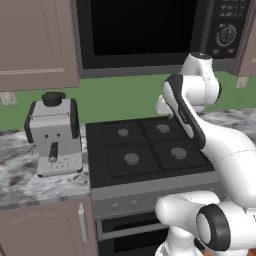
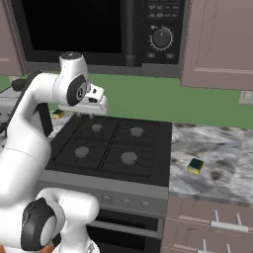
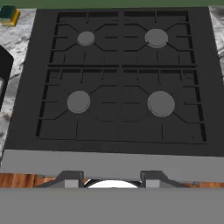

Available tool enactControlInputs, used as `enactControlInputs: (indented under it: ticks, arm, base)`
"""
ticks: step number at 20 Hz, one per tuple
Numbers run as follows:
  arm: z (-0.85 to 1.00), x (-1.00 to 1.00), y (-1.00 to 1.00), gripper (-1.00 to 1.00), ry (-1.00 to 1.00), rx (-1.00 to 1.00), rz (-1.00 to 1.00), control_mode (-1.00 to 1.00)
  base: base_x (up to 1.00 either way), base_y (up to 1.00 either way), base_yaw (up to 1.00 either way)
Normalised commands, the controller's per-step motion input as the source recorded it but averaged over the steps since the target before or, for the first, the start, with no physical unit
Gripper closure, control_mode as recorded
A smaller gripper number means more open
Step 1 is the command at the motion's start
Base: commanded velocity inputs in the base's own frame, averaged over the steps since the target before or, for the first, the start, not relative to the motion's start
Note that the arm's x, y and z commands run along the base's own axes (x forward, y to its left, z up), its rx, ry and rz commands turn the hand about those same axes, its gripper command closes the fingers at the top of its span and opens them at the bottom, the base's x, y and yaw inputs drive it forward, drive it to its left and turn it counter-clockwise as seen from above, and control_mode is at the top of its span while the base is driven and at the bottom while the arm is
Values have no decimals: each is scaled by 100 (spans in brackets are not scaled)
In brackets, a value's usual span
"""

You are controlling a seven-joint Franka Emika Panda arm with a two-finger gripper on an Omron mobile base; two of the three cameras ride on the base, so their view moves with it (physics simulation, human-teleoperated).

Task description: Place the sponge inside the microwave to prepare for sanitizing.

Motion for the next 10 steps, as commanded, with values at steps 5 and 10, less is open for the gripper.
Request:
enactControlInputs:
  ticks: [5,10]
  arm:
    - [0,-12,-11,-100,0,0,0,-100]
    - [8,0,-63,-100,-5,0,-15,-100]
  base:
    - [0,0,0]
    - [0,0,0]
